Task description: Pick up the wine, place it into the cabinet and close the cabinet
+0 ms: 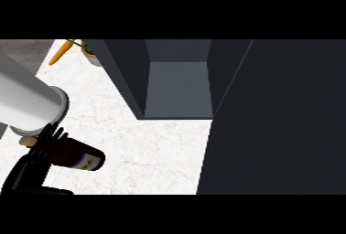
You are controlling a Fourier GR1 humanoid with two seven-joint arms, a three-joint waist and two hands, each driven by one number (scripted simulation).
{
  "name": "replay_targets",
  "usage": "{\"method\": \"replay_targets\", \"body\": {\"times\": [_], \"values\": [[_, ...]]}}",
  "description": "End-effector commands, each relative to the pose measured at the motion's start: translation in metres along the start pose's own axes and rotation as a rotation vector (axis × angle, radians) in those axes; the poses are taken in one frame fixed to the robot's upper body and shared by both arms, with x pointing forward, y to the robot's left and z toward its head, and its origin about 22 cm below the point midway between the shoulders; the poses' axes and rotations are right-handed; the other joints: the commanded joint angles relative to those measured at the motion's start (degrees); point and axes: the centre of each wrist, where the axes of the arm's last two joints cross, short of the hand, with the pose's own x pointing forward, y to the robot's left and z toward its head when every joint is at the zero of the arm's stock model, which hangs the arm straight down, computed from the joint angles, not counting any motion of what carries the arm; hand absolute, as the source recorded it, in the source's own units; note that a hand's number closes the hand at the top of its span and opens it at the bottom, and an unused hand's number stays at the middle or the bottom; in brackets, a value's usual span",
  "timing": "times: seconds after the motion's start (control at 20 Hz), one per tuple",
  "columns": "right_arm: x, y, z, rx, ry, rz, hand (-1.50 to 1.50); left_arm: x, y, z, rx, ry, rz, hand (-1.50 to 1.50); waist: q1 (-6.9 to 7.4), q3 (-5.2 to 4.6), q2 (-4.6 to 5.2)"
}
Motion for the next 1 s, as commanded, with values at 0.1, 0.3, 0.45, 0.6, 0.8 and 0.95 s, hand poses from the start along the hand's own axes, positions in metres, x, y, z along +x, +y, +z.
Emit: {"method": "replay_targets", "body": {"times": [0.1, 0.3, 0.45, 0.6, 0.8, 0.95], "values": [[0.016, -0.007, 0.025, 0.057, -0.004, -0.027, -1.50, -0.022, -0.014, -0.015, -0.016, 0.013, 0.048, -1.50, -0.03, 0.02, -0.04], [0.016, -0.007, 0.029, 0.063, 0.003, -0.017, -1.50, -0.034, 0.010, -0.023, 0.013, 0.039, 0.080, -1.50, -0.37, 0.01, 0.02], [0.017, -0.004, 0.032, 0.050, 0.014, -0.045, -1.50, -0.053, 0.013, -0.013, -0.003, 0.021, 0.083, -1.50, -0.55, -0.05, -0.01], [0.019, -0.004, 0.029, 0.040, 0.001, -0.045, -1.50, -0.051, 0.012, -0.014, -0.049, 0.018, 0.078, -1.50, -0.18, -0.01, -0.06], [0.015, 0.001, 0.018, 0.043, 0.007, -0.044, -1.50, -0.072, -0.005, -0.027, -0.059, 0.020, 0.066, -1.50, -0.31, -0.05, 0.07], [0.008, -0.002, 0.015, 0.032, 0.006, -0.041, -1.50, -0.054, -0.009, -0.052, -0.036, -0.010, 0.071, -1.50, 0.05, 0.02, 0.04]]}}
